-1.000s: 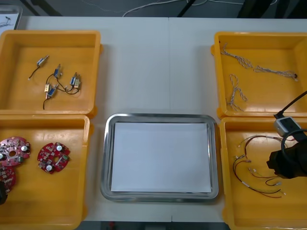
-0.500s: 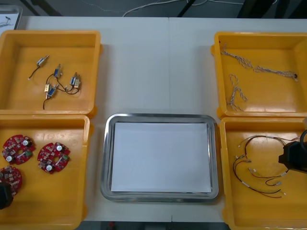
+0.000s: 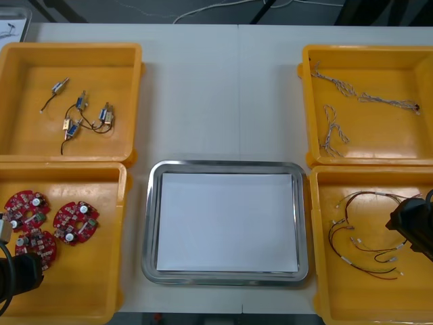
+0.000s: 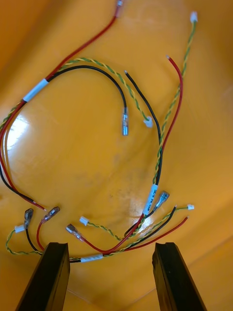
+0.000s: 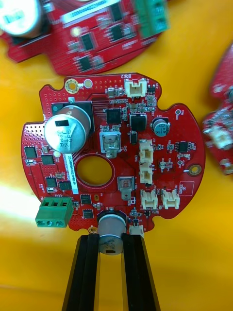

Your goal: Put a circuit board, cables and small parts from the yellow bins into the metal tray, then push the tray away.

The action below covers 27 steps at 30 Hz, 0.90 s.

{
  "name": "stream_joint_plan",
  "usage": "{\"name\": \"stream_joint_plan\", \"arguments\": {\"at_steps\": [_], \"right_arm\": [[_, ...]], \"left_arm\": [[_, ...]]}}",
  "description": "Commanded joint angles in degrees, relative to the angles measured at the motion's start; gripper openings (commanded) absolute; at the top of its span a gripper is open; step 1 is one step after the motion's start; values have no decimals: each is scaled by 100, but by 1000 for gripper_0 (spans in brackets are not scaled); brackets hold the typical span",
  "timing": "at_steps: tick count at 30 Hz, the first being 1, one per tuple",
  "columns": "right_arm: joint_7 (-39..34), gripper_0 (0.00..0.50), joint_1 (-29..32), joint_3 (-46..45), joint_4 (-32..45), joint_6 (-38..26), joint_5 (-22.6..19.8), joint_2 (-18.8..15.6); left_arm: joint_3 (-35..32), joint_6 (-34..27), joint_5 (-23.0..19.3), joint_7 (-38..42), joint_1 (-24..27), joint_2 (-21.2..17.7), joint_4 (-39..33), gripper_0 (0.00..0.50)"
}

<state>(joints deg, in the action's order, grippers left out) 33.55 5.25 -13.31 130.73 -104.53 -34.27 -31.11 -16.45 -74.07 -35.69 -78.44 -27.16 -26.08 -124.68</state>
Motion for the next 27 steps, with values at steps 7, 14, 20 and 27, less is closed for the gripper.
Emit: {"name": "stream_joint_plan", "arguments": {"at_steps": [7,14,20,27], "right_arm": [[-885,500,353,-163,5,187,-28,132],[-868,500,406,-163,-232,451,-36,150],[-877,500,441,-163,-329,530,-1,150],[-815,500,468,-163,-610,732,-19,158]], "left_arm": [[361,-310,203,795,483,130,-171,0],[361,-573,247,822,685,139,-171,0],[335,-714,185,839,773,130,-171,0],[159,-872,18,751,773,130,-179,222]]}}
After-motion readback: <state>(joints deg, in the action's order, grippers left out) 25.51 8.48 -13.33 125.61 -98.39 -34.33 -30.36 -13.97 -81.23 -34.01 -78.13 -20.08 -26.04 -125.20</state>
